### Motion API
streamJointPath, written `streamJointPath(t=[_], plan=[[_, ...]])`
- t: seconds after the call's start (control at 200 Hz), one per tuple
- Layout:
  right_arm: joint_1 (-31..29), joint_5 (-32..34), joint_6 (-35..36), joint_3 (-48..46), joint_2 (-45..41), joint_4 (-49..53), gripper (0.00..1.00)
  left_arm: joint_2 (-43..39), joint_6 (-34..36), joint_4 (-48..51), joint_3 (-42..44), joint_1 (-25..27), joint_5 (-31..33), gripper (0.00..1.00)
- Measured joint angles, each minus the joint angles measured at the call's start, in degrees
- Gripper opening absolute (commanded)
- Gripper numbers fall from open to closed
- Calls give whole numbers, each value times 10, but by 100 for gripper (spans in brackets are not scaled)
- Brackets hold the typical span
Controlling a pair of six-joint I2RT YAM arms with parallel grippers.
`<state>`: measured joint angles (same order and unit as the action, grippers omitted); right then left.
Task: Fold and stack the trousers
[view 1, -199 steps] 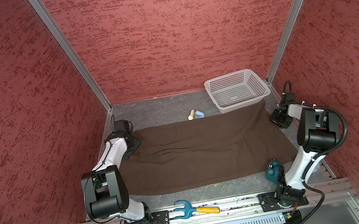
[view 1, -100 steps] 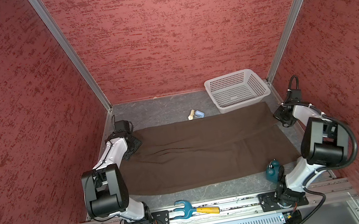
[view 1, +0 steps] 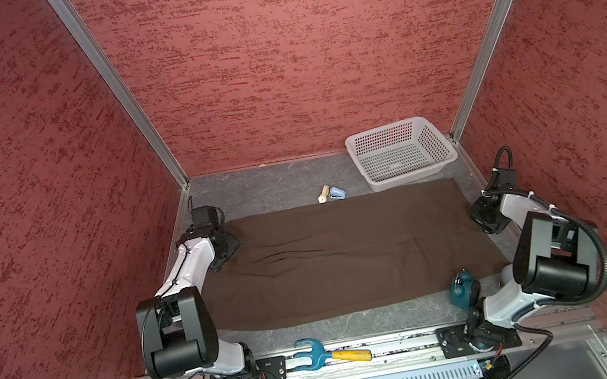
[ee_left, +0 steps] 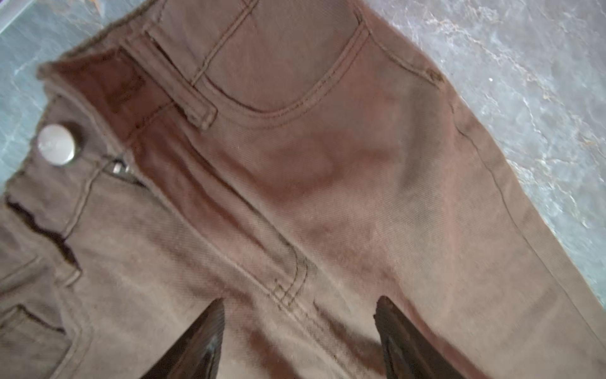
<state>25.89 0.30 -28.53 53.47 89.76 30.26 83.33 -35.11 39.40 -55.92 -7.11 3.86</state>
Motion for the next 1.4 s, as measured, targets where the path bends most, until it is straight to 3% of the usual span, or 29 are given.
streamJointPath(t=[0.22,0.386,0.506,0.541,0.571,0.646,0.862,1.217,1.332,1.403], plan=[[1,-11,-1,-21,-58,3,39,-101,0,12,24,-13,-17,69],[1,-65,-16,-94,-132,3,46,-176,0,37,52,-16,-24,66],[1,-91,-28,-141,-162,26,62,-229,0,66,74,-20,-25,66],[1,-90,-31,-147,-171,37,71,-243,0,75,76,-23,-25,66],[1,-89,-33,-149,-178,47,86,-251,-1,80,77,-24,-26,66],[1,-73,-44,-150,-204,68,99,-267,-2,89,80,-27,-29,66],[10,-39,-84,-150,-251,88,99,-298,-11,99,109,-35,-49,67],[125,-41,-96,-158,-144,64,99,-300,-13,111,120,-61,-74,67],[137,-42,-91,-157,-120,47,84,-293,-13,110,122,-64,-81,67],[138,-45,-94,-159,-116,32,64,-286,-13,109,122,-64,-83,67]])
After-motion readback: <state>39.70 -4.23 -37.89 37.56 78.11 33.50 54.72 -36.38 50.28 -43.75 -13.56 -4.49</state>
